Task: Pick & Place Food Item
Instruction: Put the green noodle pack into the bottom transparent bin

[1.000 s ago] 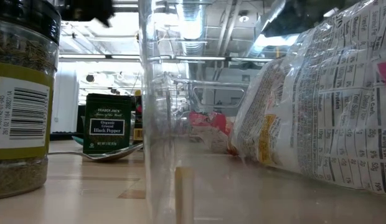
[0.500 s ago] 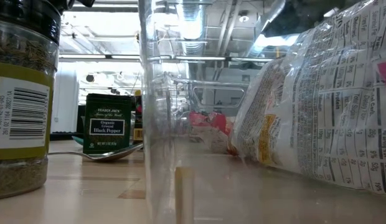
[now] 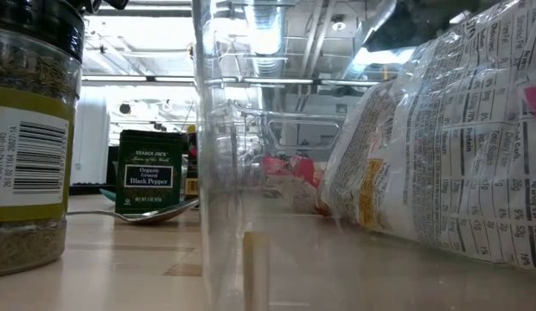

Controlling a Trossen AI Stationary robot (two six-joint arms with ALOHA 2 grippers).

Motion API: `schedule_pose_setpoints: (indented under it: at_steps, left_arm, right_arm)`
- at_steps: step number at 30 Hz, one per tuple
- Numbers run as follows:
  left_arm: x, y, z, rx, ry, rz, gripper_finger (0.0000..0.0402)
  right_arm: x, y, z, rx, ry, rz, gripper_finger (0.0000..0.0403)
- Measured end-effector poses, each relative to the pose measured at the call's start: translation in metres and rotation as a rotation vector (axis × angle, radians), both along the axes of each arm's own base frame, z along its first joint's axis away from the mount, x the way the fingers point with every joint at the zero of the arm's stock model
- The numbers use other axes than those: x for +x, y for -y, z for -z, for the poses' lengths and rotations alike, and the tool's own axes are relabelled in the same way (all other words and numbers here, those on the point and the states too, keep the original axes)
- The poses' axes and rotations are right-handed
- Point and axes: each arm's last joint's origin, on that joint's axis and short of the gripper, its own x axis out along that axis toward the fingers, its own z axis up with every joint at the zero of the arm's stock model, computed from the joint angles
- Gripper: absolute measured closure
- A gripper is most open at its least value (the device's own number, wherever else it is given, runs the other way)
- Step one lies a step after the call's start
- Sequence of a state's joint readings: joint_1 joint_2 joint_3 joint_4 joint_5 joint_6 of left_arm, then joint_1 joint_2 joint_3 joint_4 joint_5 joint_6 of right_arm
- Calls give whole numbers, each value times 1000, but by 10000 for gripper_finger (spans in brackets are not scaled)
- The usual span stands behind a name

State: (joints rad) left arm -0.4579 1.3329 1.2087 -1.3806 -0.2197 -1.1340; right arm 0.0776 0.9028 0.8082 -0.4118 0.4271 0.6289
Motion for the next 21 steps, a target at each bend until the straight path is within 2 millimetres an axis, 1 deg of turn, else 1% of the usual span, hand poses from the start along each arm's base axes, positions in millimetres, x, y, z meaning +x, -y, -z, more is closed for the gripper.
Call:
schedule_pose_setpoints:
  at_steps: [4,10,15,21]
  left_arm:
    - [-3,5,-1,-11,1,25,386]
    - [-4,7,-1,-34,-5,8,386]
    - [-13,17,0,-98,-74,48,386]
    - [-25,31,0,-104,-94,26,386]
  right_arm:
    - [0,0,0,-1,-1,0,392]
    - [0,0,0,-6,-4,-3,392]
    - [0,0,0,-6,-4,-3,392]
    - [0,0,0,-6,-4,-3,392]
